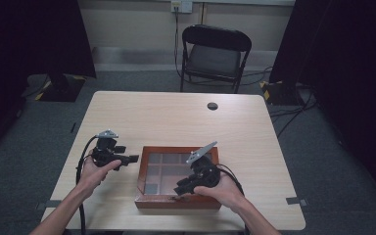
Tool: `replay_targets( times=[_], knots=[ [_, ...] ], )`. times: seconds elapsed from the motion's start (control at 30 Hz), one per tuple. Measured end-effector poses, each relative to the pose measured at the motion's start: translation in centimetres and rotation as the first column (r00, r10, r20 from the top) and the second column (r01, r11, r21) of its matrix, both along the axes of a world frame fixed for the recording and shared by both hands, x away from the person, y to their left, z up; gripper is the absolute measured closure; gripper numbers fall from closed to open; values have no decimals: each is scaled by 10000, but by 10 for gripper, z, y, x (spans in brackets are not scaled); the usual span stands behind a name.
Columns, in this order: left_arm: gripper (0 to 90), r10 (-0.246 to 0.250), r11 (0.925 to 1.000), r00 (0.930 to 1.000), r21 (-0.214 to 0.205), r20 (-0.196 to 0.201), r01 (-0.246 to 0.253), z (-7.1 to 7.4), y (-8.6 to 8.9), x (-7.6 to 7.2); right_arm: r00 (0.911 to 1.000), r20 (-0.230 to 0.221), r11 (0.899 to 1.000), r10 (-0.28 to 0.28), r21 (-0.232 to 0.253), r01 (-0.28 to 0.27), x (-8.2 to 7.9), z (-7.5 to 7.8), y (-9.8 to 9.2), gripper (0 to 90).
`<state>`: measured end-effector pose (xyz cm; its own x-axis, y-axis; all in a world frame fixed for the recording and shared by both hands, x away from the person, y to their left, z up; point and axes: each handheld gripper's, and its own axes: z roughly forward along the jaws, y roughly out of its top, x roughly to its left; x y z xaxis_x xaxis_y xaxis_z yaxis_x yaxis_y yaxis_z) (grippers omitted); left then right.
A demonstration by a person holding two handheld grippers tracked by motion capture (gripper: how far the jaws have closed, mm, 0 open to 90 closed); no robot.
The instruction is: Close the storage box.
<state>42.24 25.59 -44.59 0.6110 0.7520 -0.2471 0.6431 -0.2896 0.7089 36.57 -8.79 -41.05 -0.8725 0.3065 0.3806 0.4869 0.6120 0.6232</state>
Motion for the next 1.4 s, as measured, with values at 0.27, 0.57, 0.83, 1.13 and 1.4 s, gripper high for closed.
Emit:
replay_targets(
  times=[0.27, 0.57, 0.83, 1.13, 1.4],
  knots=[
    [216, 70, 10000, 9999, -54, 119, -69, 3, 1, 0, 9755, 758, 9768, -2065, 747, 2009, 16, 18, -33, 420],
    [218, 48, 9998, 10000, 207, 32, -49, 3, 5, -1, 8533, 1126, 8607, -5091, 730, 5039, 33, 18, -100, 197],
    [218, 641, 9957, 9979, 674, -66, -635, 0, 33, -5, 7590, 1493, 7692, -6338, 186, 6387, 30, 5, -144, 146],
    [218, 699, 9923, 9951, 1075, -705, -621, -22, 57, -9, 6233, 1146, 6150, -7735, -1023, 7819, 25, -38, -189, 149],
    [205, 1346, 9731, 9887, 1969, -665, -1193, -36, 53, -7, 5950, 1627, 5575, -7871, -2253, 7990, 28, -61, -196, 149]
  ],
)
